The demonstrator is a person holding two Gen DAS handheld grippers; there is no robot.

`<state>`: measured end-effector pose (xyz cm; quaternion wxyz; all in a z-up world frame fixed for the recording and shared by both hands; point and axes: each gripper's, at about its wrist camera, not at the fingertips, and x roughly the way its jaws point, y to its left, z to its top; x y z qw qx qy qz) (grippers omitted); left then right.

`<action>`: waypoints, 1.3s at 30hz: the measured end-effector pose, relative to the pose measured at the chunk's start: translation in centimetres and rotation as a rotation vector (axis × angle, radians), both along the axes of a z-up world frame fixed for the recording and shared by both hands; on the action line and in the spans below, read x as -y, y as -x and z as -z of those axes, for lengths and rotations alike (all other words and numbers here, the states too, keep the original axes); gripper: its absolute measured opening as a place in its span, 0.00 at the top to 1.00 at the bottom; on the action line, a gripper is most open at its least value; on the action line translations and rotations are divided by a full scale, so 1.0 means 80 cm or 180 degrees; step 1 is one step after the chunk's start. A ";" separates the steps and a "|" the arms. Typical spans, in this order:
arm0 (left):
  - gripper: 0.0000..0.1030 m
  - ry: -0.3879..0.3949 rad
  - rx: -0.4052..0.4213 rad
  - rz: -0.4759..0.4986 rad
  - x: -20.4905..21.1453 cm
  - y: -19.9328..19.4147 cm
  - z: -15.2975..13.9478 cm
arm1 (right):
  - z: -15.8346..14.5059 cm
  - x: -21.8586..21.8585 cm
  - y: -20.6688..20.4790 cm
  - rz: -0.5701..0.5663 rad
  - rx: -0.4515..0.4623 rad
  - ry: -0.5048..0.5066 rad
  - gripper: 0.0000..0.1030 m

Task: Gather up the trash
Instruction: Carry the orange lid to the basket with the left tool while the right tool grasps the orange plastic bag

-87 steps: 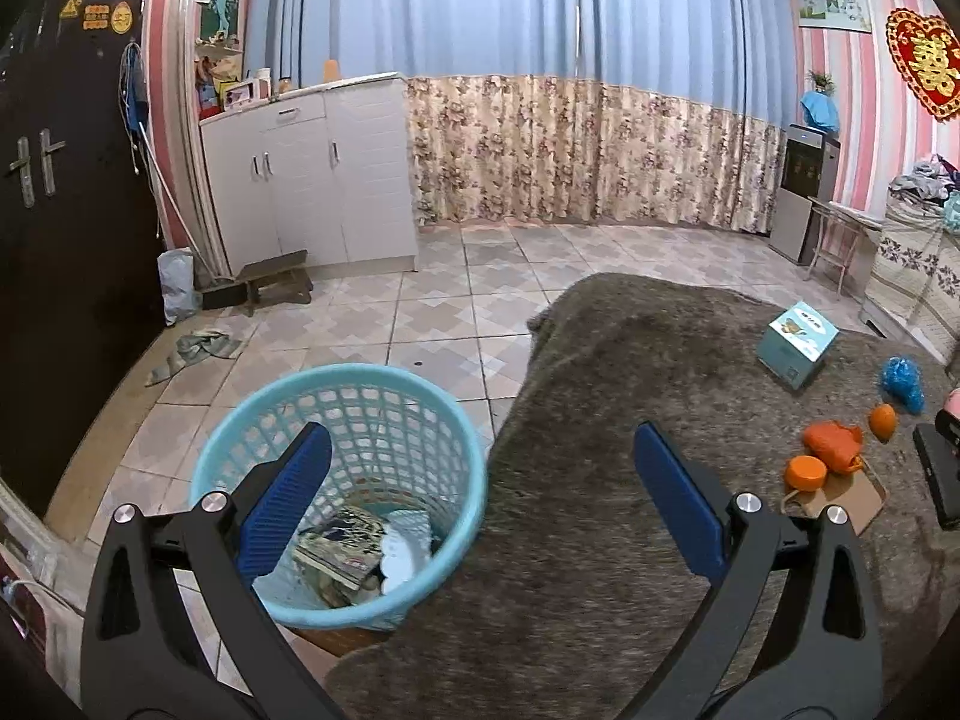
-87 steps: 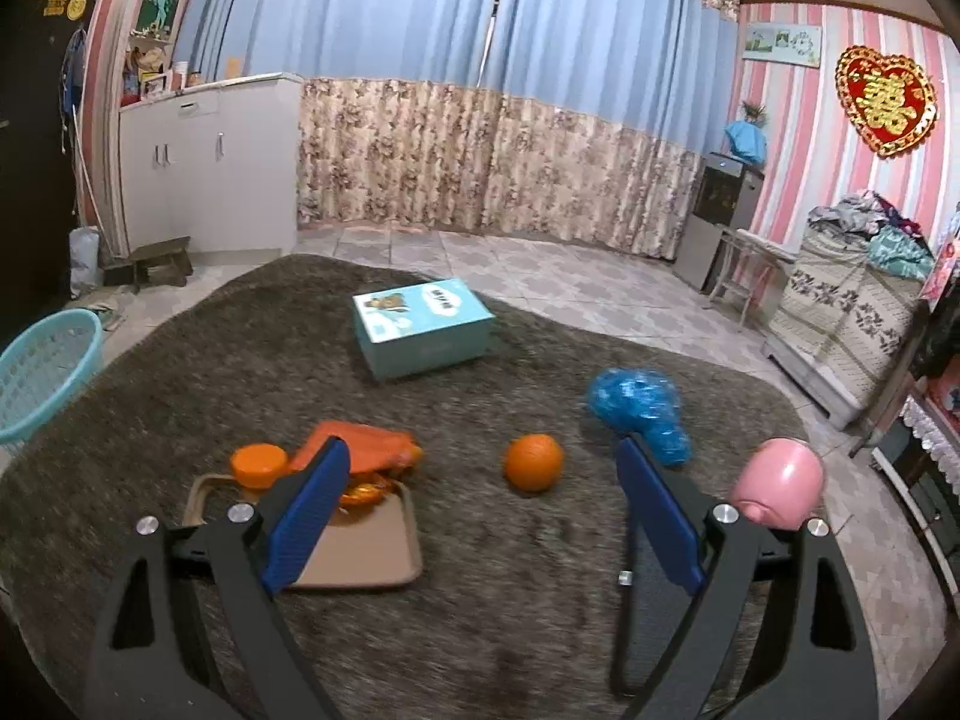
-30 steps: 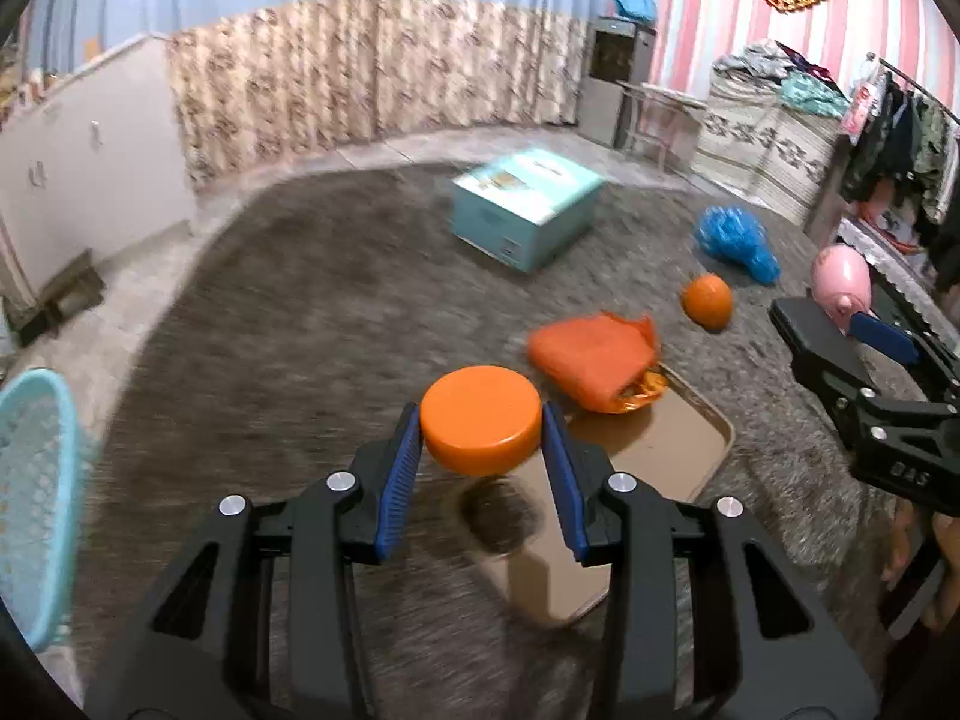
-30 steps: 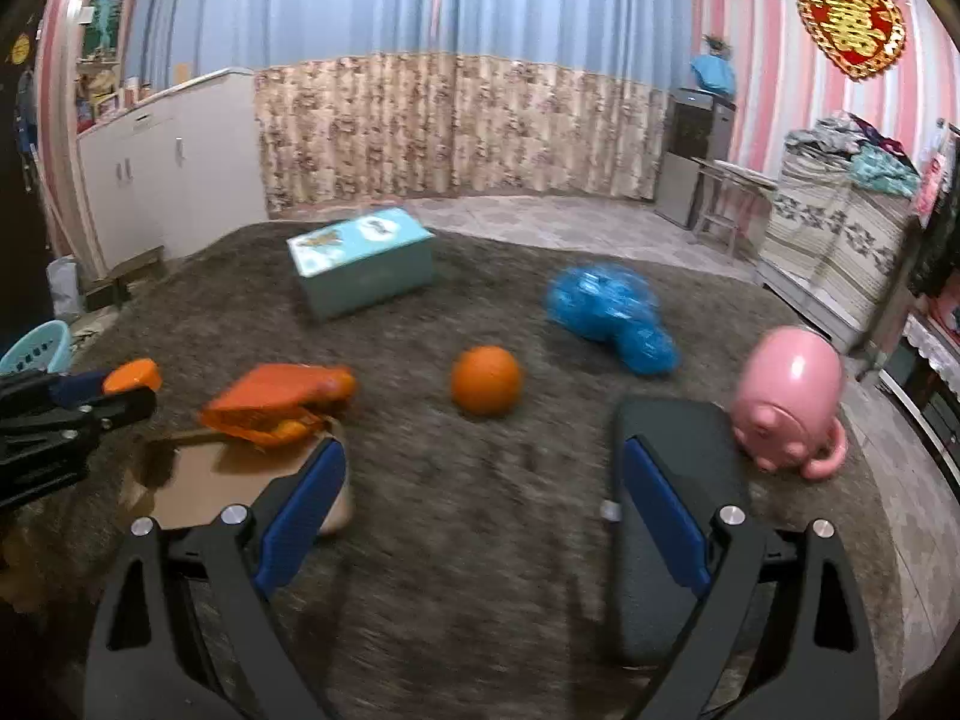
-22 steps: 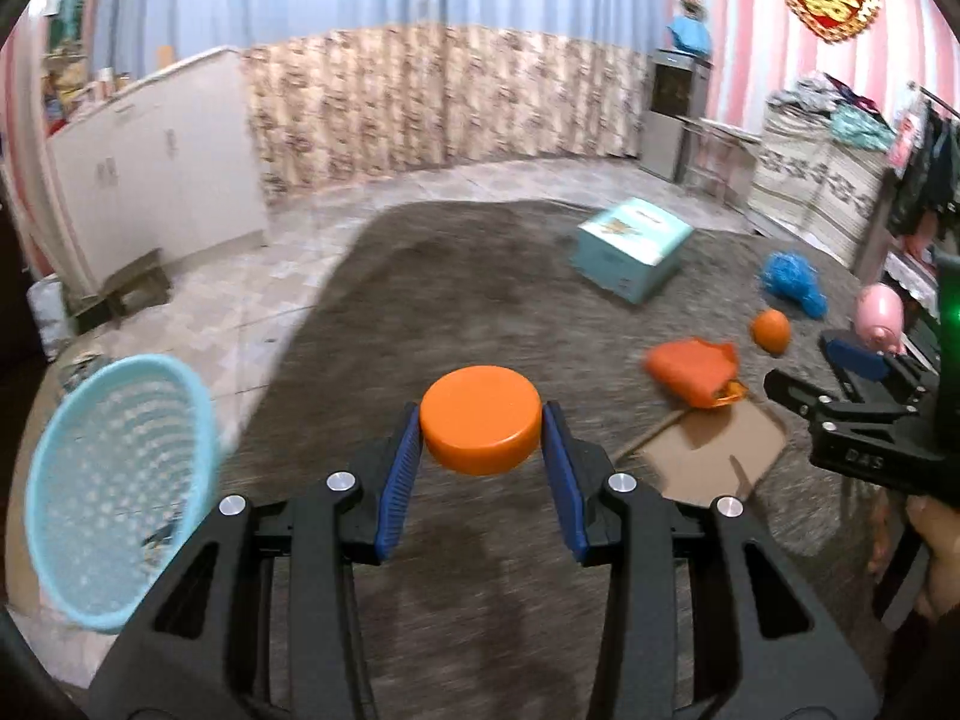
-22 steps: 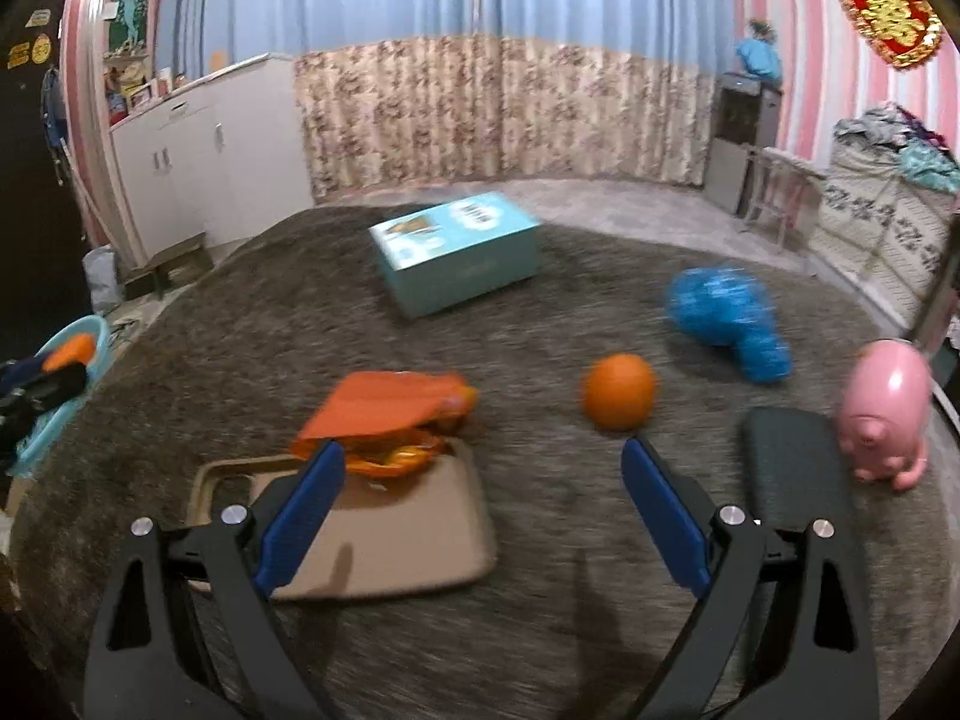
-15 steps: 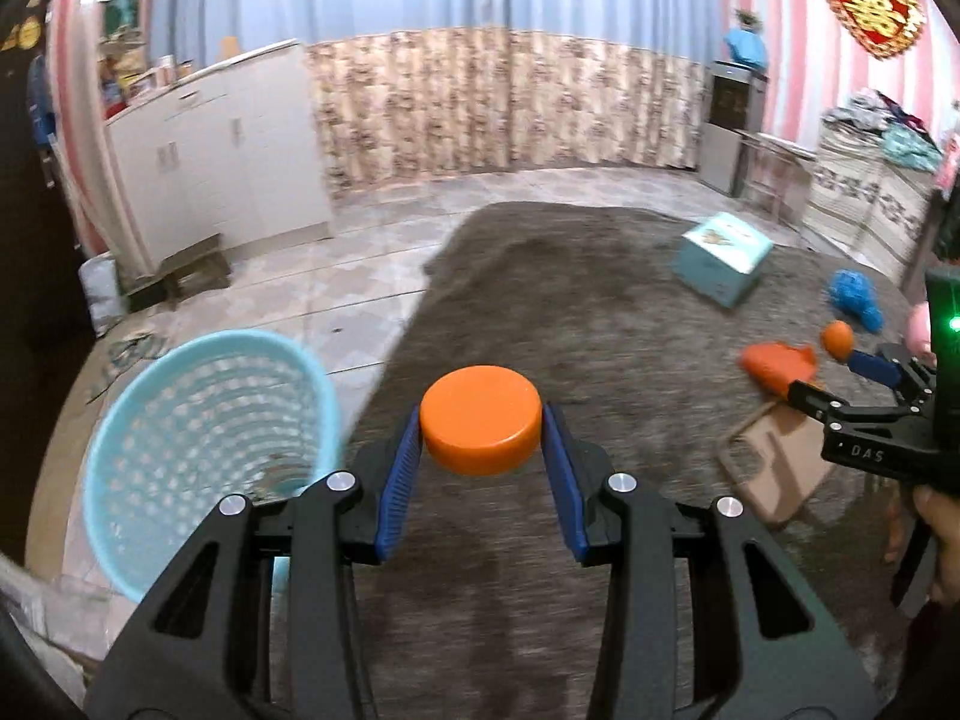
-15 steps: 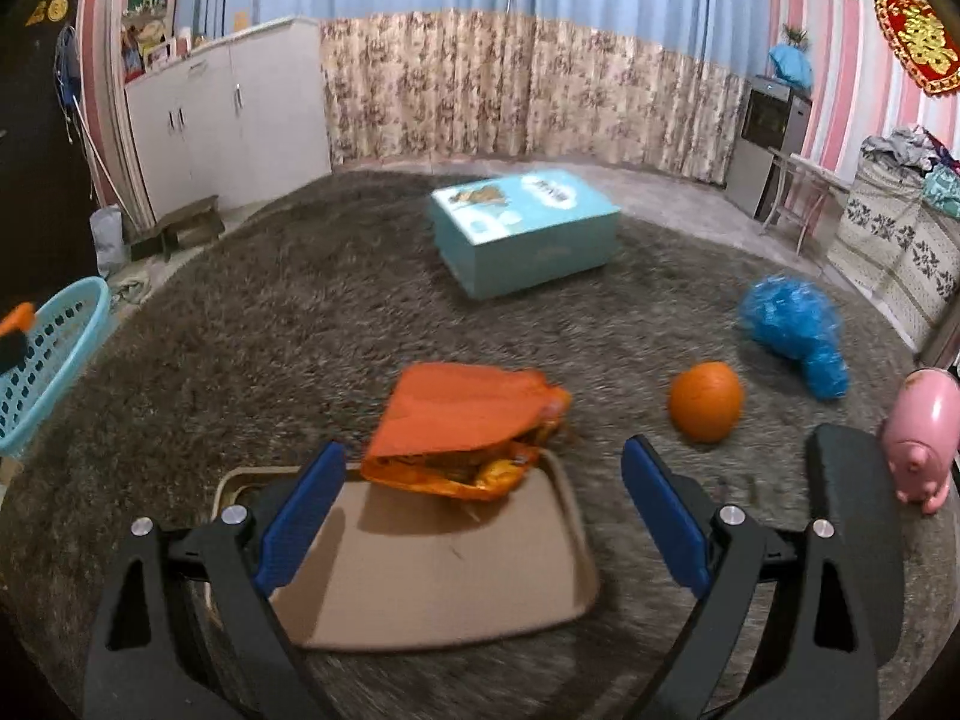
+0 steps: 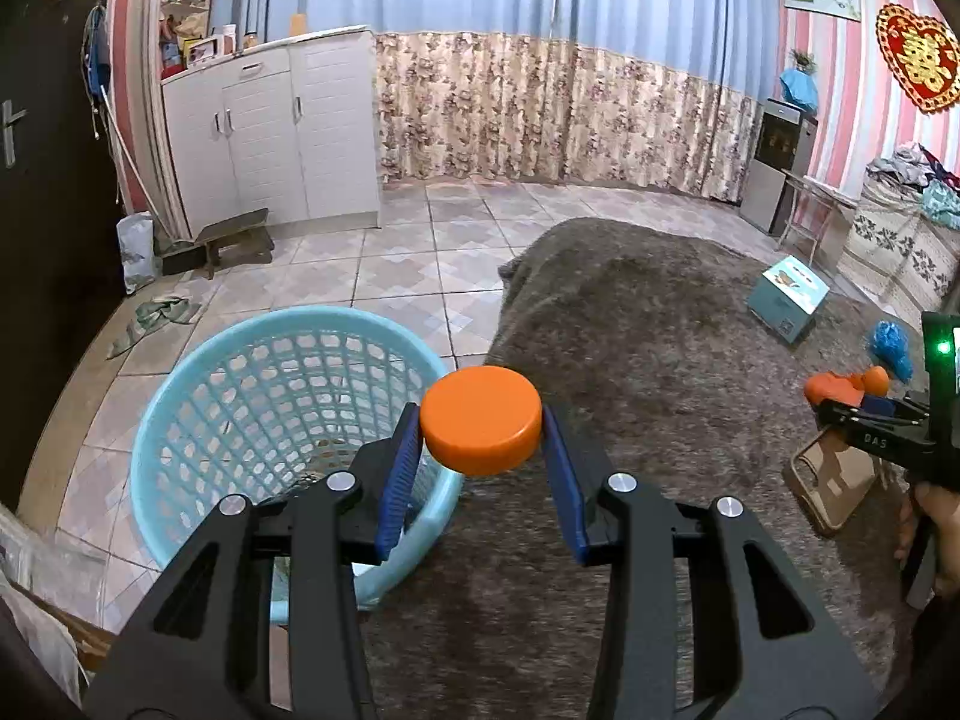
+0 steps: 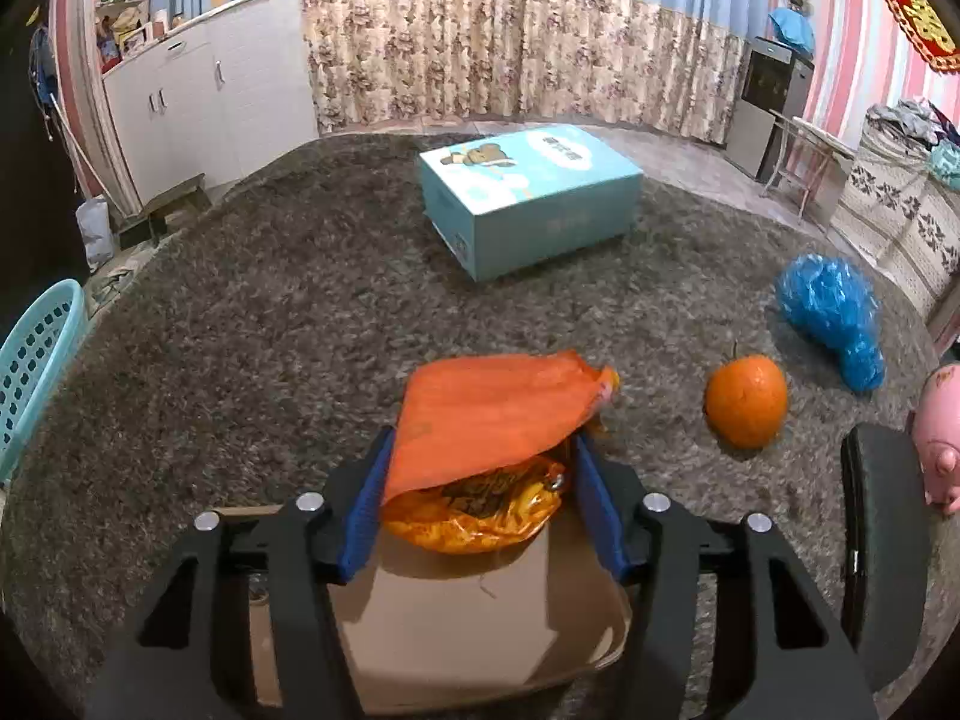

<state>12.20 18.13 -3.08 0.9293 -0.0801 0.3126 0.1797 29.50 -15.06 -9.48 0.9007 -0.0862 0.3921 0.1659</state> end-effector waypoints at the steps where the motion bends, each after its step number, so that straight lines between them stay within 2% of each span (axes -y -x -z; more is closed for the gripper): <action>1: 0.62 0.0005 0.0002 -0.0009 -0.004 0.001 0.000 | -0.001 -0.001 -0.001 -0.0005 0.0008 0.0007 0.48; 3: 0.62 0.0007 0.0001 -0.0030 -0.011 0.004 0.001 | -0.003 -0.005 0.000 -0.0046 0.0017 0.0010 0.63; 6: 0.62 0.0014 0.0020 -0.0073 -0.023 0.010 -0.001 | -0.008 -0.009 0.005 -0.0078 0.0072 0.0057 0.70; 12: 0.62 0.0031 0.0038 -0.0131 -0.038 0.019 -0.003 | -0.026 -0.025 0.019 -0.0168 0.0236 0.0125 0.77; 27: 0.62 -0.0041 0.0137 -0.0296 -0.078 0.039 -0.019 | -0.094 -0.095 0.077 -0.0601 0.0606 -0.0106 0.79; 32: 0.62 -0.0041 0.0149 -0.0337 -0.094 0.037 -0.019 | -0.109 -0.122 0.088 -0.0689 0.0631 -0.0217 0.79; 39: 0.62 -0.0162 0.0159 -0.0329 -0.116 0.028 -0.018 | -0.126 -0.160 0.101 -0.0797 0.0679 -0.0427 0.79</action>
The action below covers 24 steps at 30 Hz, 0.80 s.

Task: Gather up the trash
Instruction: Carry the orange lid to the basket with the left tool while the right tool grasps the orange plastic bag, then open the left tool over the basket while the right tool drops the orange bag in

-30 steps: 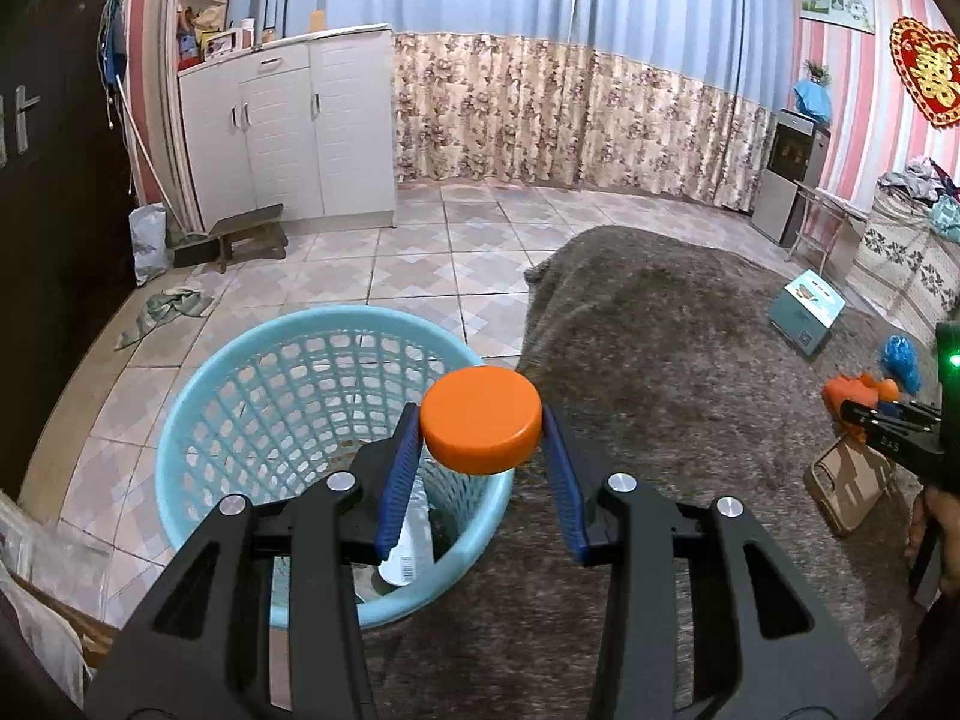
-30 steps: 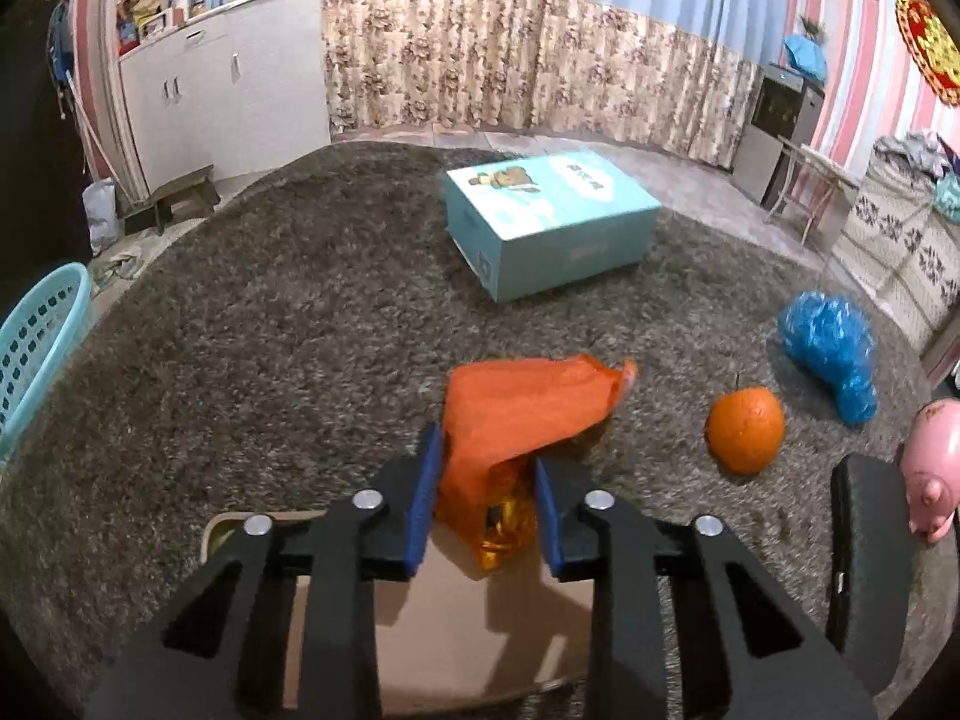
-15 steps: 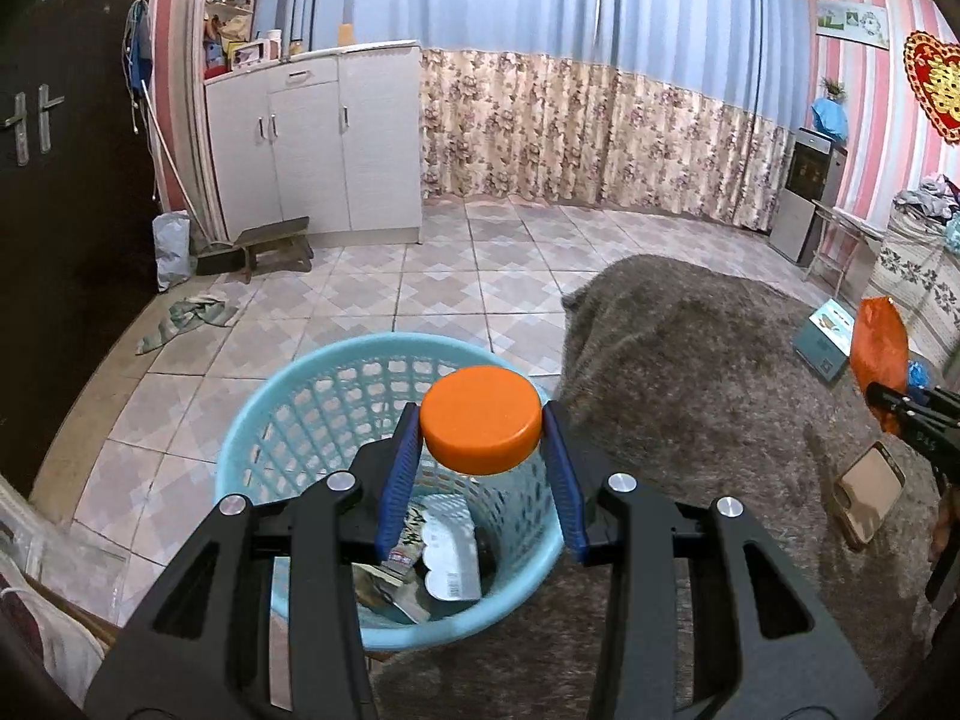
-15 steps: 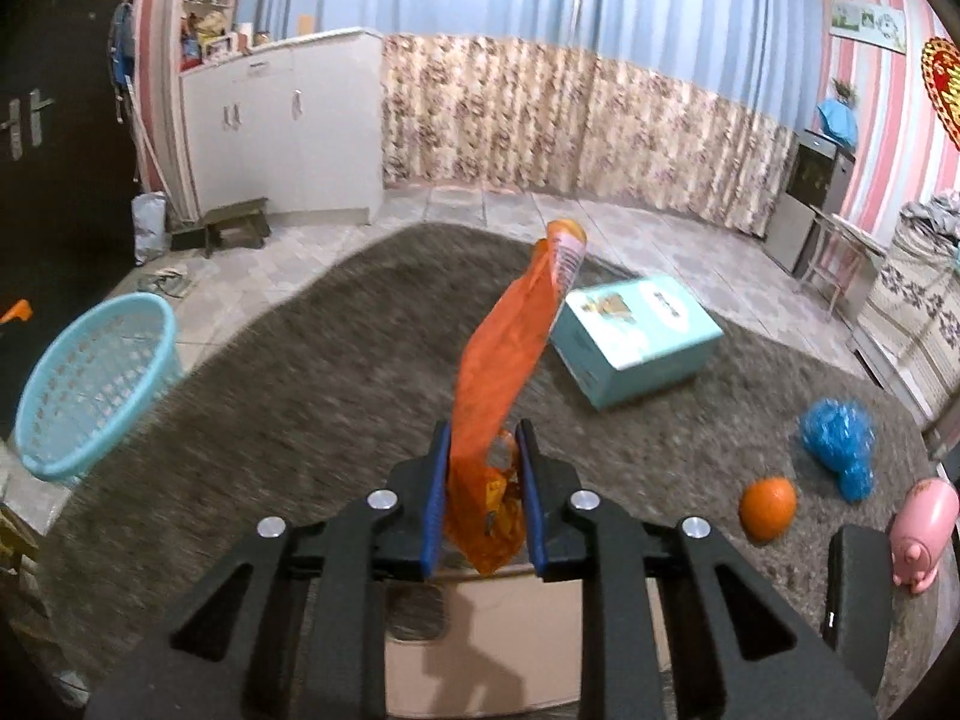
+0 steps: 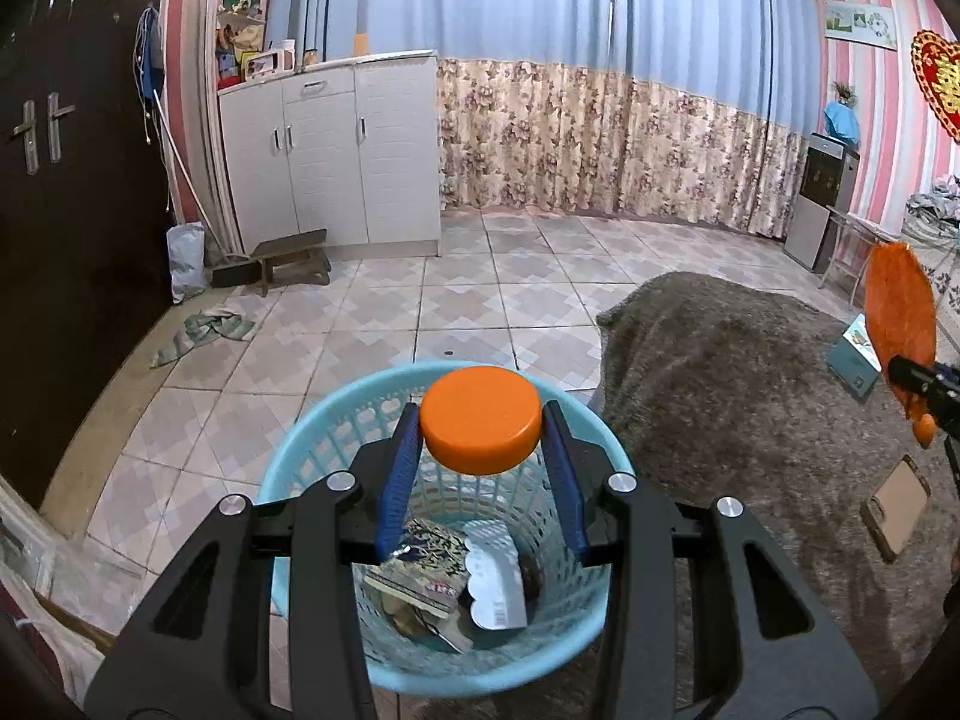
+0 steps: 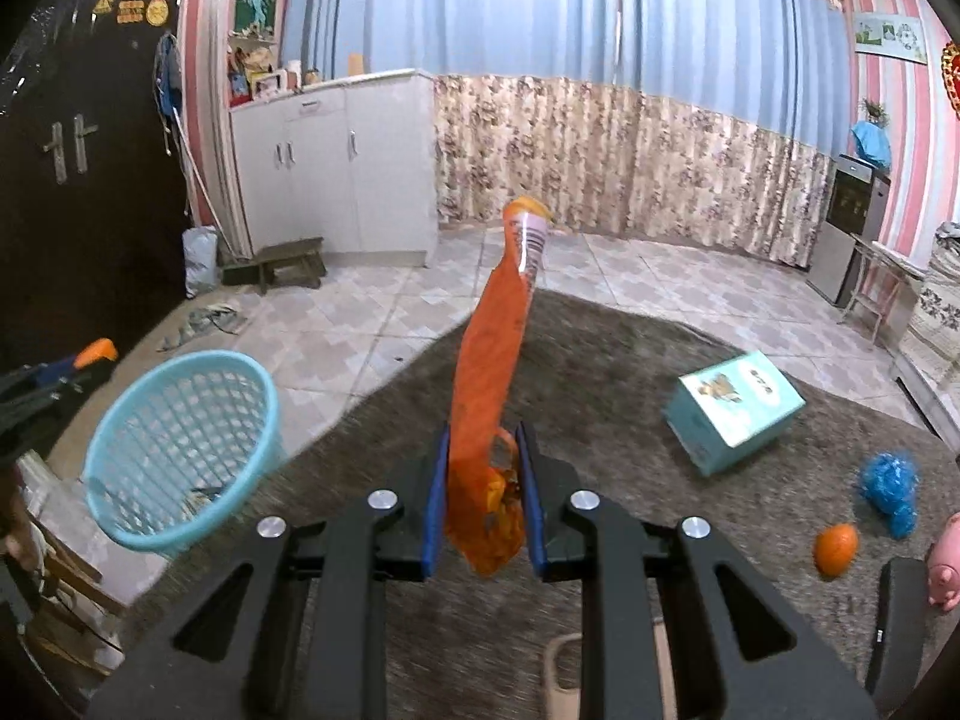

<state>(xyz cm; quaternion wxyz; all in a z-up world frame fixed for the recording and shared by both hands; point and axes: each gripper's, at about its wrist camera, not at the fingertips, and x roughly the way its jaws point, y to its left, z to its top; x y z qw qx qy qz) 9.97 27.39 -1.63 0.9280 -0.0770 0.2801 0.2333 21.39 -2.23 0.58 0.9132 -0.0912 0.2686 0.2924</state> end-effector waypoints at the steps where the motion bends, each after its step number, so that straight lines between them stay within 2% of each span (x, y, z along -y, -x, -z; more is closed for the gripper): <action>1: 0.62 -0.0008 -0.0010 0.0003 -0.002 0.000 0.002 | -0.001 -0.006 0.003 -0.0024 0.0009 -0.0019 0.79; 8: 0.62 -0.0071 -0.0065 -0.0019 -0.029 -0.011 0.014 | 0.001 -0.037 0.009 -0.0147 -0.0053 -0.0128 0.79; 15: 0.60 -0.0078 -0.0062 0.0060 -0.042 -0.022 0.017 | 0.019 -0.077 0.017 -0.0258 -0.0110 -0.0077 0.79; 19: 0.36 -0.0053 -0.0032 0.0006 -0.051 -0.021 0.015 | 0.028 -0.095 0.020 -0.0299 -0.0170 -0.0070 0.79; 24: 0.25 -0.0163 -0.0033 -0.0142 -0.061 -0.009 0.015 | 0.033 -0.117 0.025 -0.0373 -0.0193 -0.0075 0.79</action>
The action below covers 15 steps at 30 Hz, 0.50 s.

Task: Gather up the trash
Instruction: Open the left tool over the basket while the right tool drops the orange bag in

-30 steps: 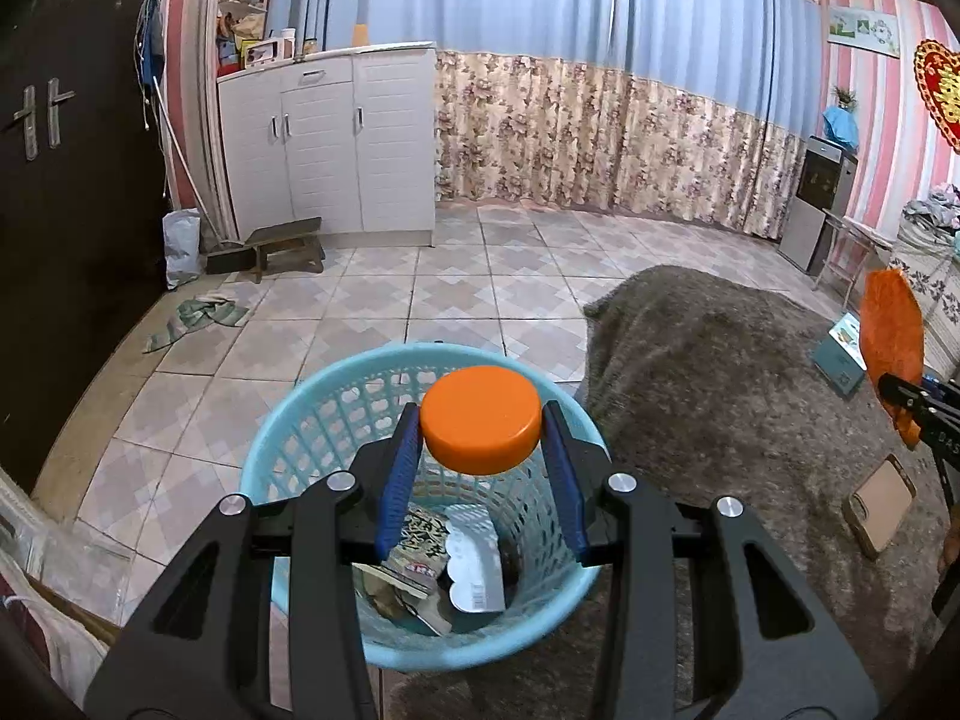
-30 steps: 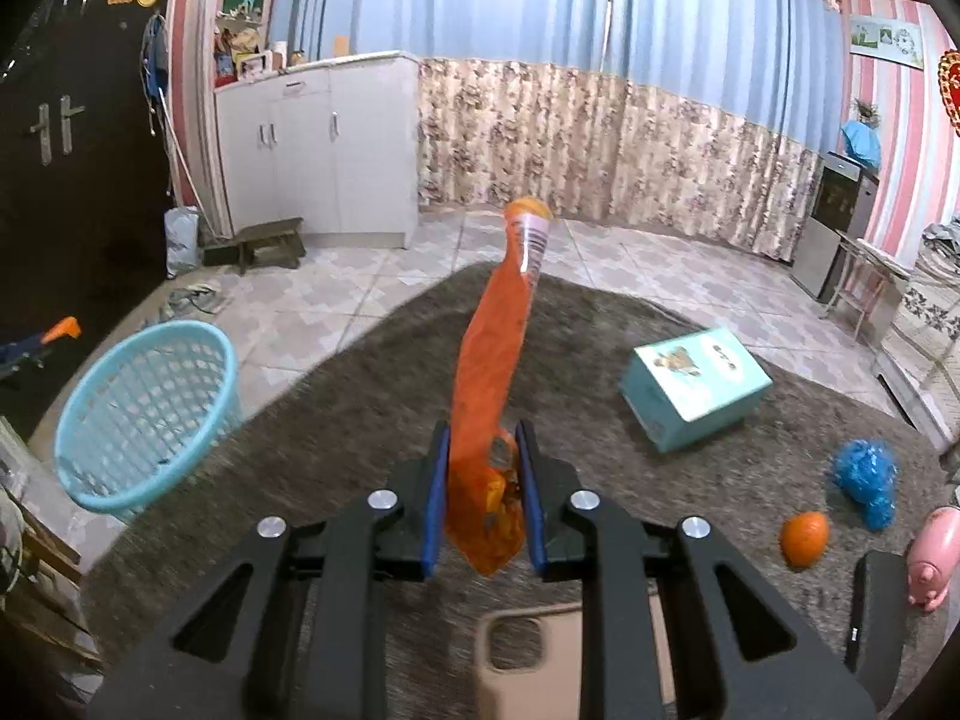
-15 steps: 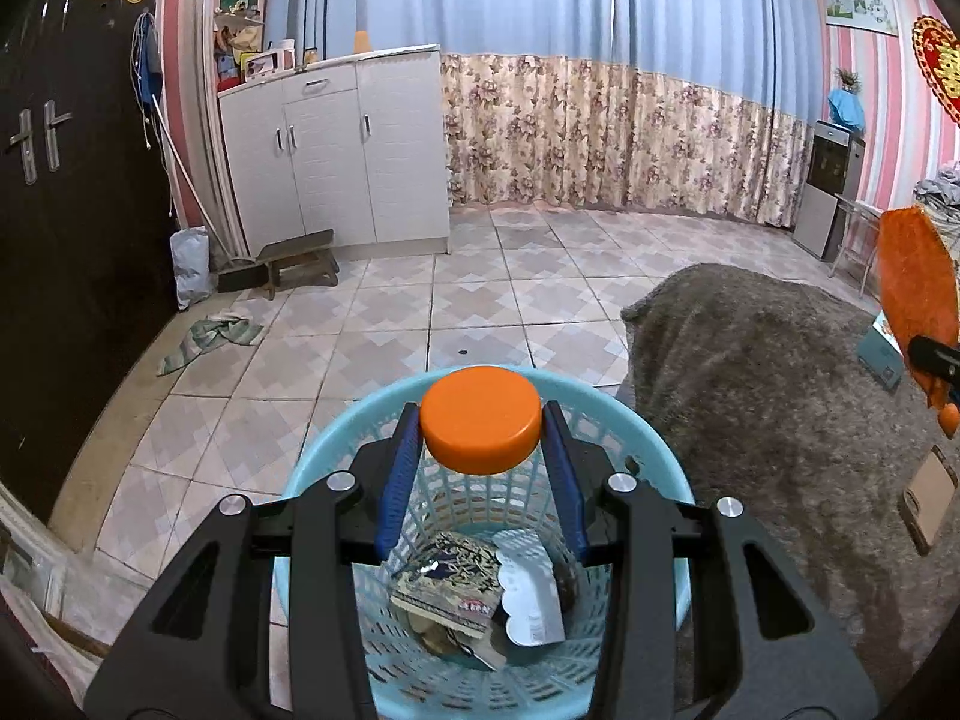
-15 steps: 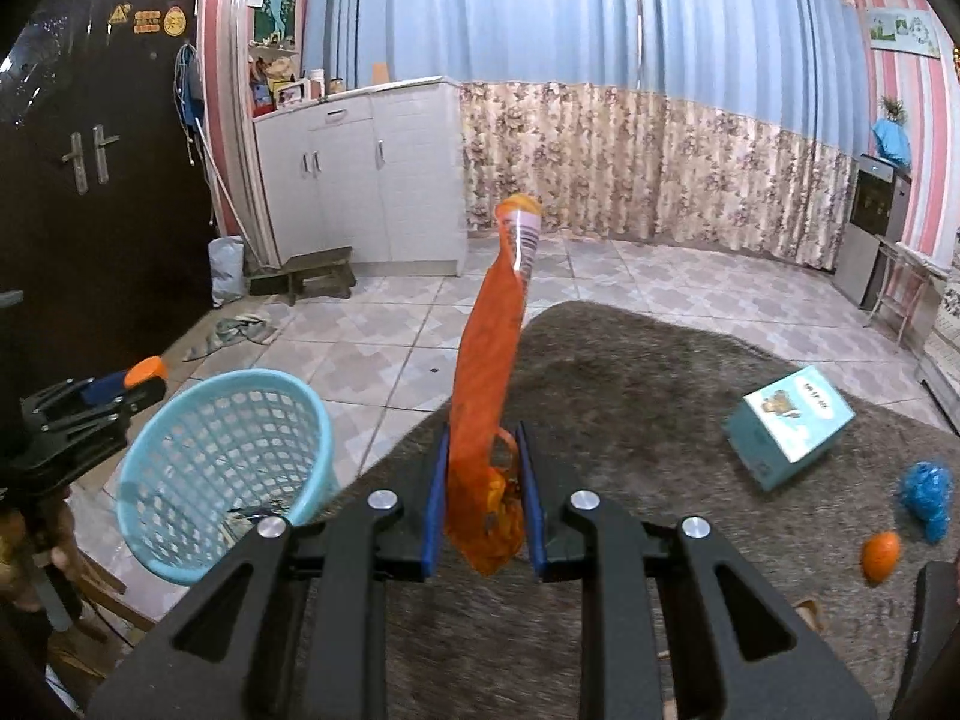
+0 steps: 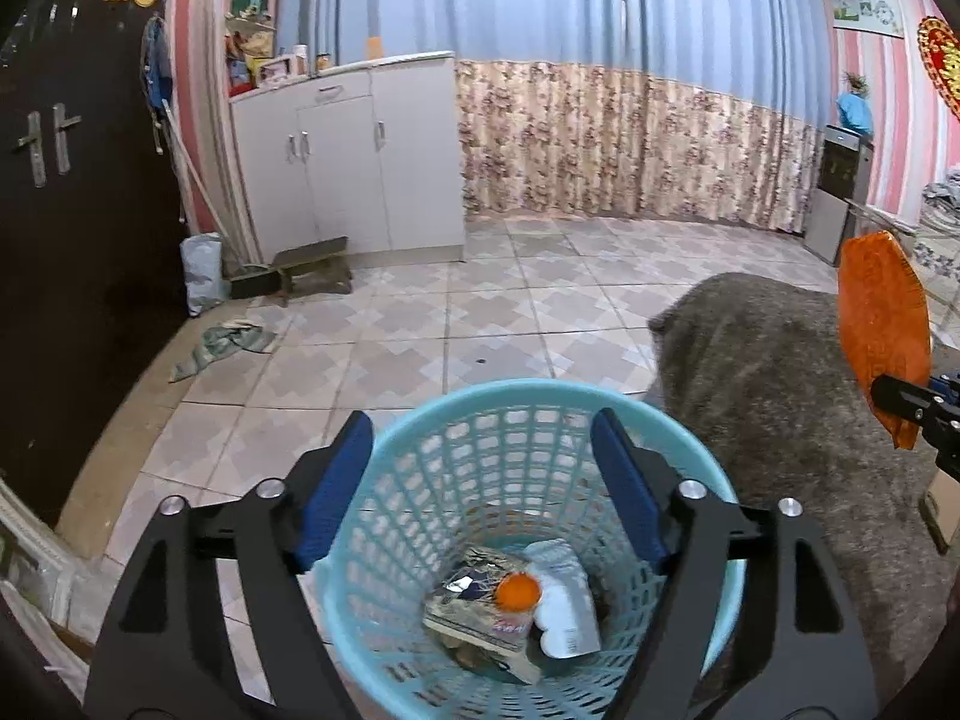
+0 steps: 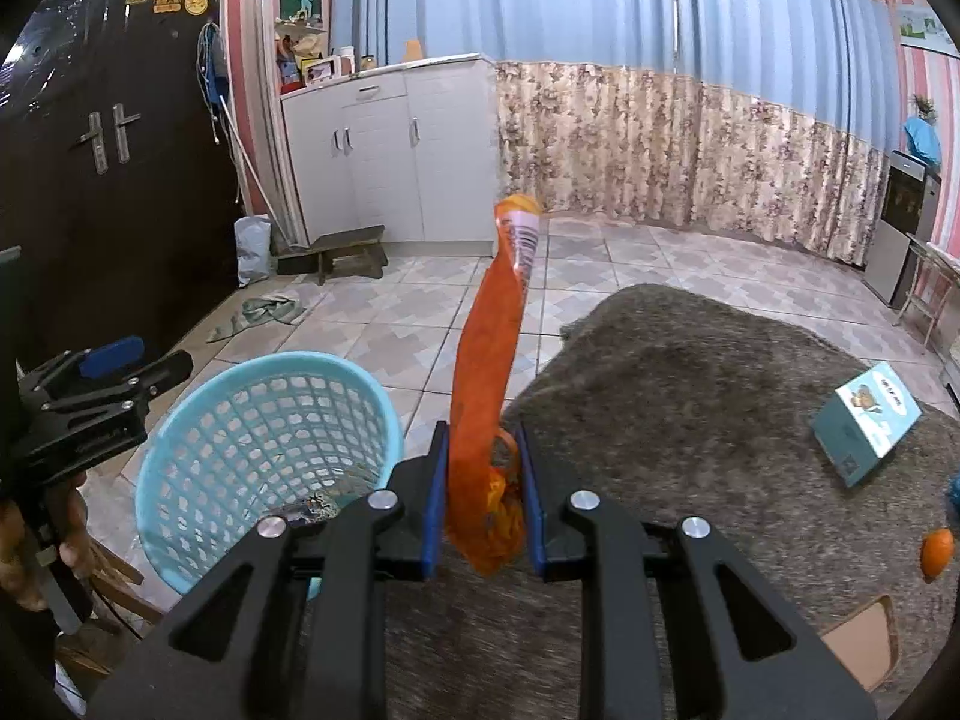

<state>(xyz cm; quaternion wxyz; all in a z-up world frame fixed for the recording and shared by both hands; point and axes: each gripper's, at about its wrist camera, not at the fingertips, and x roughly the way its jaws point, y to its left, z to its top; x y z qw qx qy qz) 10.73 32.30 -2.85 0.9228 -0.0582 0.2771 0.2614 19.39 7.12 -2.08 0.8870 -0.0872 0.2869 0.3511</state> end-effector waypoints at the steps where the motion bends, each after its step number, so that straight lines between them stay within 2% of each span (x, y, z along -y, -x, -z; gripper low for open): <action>1: 0.22 -0.0008 0.0007 -0.0036 -0.003 0.004 0.000 | 0.001 -0.003 0.002 -0.0017 -0.0003 0.0001 0.79; 8: 0.12 0.0011 0.0093 -0.0278 -0.027 0.040 0.003 | 0.011 -0.042 0.016 -0.0197 -0.0051 0.0030 0.79; 15: 0.11 0.0038 0.0069 -0.0421 -0.044 0.058 0.012 | 0.024 -0.092 0.030 -0.0385 -0.0093 0.0094 0.79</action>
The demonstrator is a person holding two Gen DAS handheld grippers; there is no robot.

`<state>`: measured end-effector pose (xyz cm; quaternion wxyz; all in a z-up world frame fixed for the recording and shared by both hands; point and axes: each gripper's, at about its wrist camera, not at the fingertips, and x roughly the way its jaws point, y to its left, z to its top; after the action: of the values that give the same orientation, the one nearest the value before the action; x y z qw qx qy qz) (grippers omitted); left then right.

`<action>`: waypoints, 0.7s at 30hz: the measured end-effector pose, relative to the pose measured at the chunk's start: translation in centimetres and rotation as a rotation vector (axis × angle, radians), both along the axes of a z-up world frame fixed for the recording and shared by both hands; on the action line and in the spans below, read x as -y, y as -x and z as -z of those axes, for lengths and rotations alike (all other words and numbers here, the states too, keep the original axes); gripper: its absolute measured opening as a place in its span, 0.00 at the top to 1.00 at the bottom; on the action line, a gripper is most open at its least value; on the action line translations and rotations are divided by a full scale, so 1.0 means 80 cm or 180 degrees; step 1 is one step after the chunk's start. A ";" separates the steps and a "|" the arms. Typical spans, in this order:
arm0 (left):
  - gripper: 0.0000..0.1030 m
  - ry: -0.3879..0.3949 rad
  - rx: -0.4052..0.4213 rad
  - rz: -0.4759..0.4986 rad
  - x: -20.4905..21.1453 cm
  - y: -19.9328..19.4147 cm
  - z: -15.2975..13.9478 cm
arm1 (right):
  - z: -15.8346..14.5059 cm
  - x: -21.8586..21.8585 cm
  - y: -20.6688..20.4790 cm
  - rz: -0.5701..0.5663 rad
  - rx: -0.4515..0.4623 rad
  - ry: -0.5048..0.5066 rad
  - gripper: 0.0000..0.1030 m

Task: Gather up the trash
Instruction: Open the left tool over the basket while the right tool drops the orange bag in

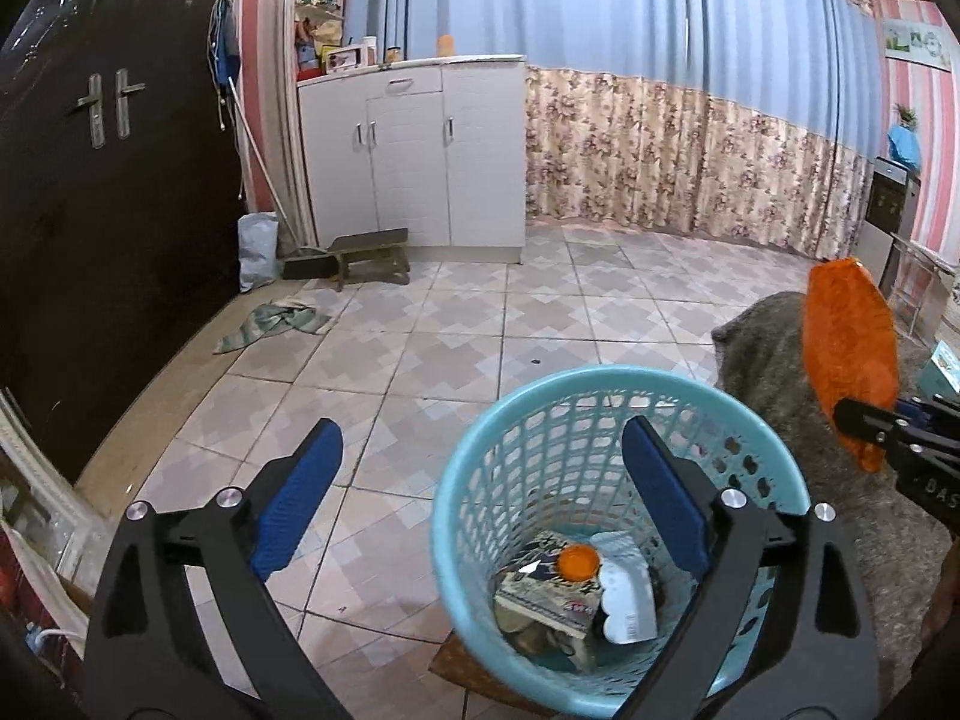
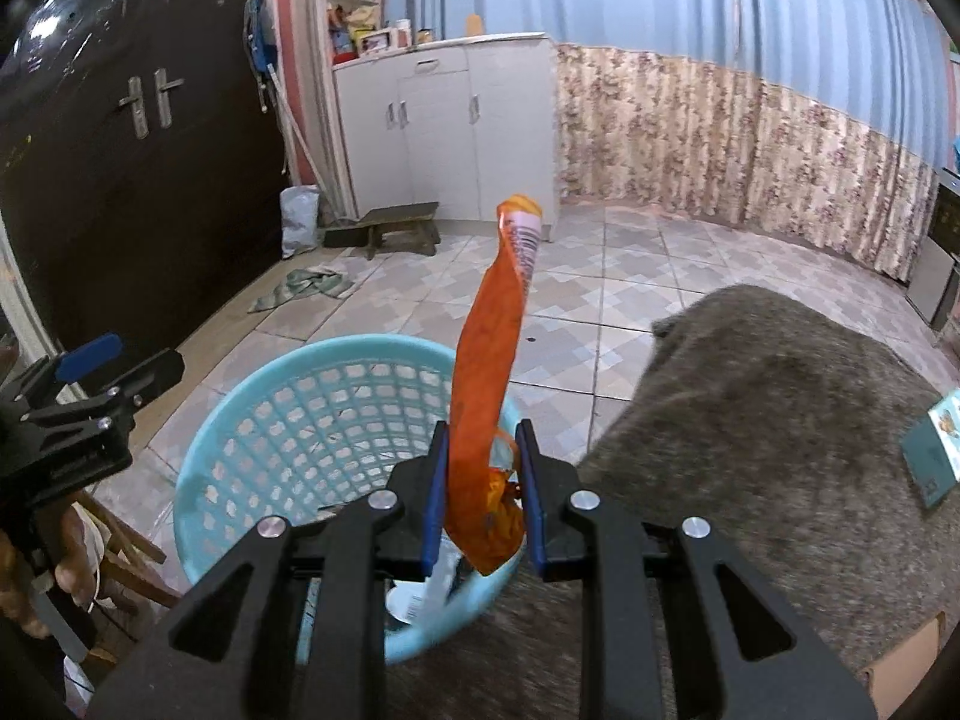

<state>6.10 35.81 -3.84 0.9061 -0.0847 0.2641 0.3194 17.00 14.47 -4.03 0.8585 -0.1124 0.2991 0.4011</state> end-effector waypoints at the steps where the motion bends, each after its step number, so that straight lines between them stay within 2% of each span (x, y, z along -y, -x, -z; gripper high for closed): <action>1: 0.11 -0.0007 -0.0005 -0.0014 -0.001 0.002 0.000 | 0.001 -0.006 0.003 -0.0027 0.0001 0.0005 0.78; 7: 0.11 -0.0001 0.0011 -0.0073 -0.005 0.008 0.000 | 0.011 -0.038 0.015 -0.0139 0.0062 0.0121 0.75; 13: 0.11 0.0021 0.0050 -0.0105 -0.004 0.011 -0.003 | 0.017 -0.046 0.019 -0.0179 0.0118 0.0185 0.46; 14: 0.11 0.0018 0.0047 -0.0107 -0.003 0.011 -0.003 | 0.018 -0.046 0.020 -0.0184 0.0126 0.0182 0.39; 16: 0.11 0.0019 0.0045 -0.0111 -0.001 0.011 -0.004 | 0.017 -0.044 0.022 -0.0175 0.0189 0.0198 0.33; 18: 0.11 0.0027 0.0045 -0.0116 0.000 0.011 -0.004 | 0.015 -0.041 0.024 -0.0169 0.0236 0.0206 0.23; 21: 0.11 0.0026 0.0049 -0.0119 0.000 0.011 -0.005 | 0.008 -0.033 0.023 -0.0129 0.0308 0.0190 0.17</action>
<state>5.19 35.81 -3.44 0.9016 -0.0959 0.2568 0.3346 15.18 17.12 -4.70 0.8599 -0.1632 0.2667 0.4035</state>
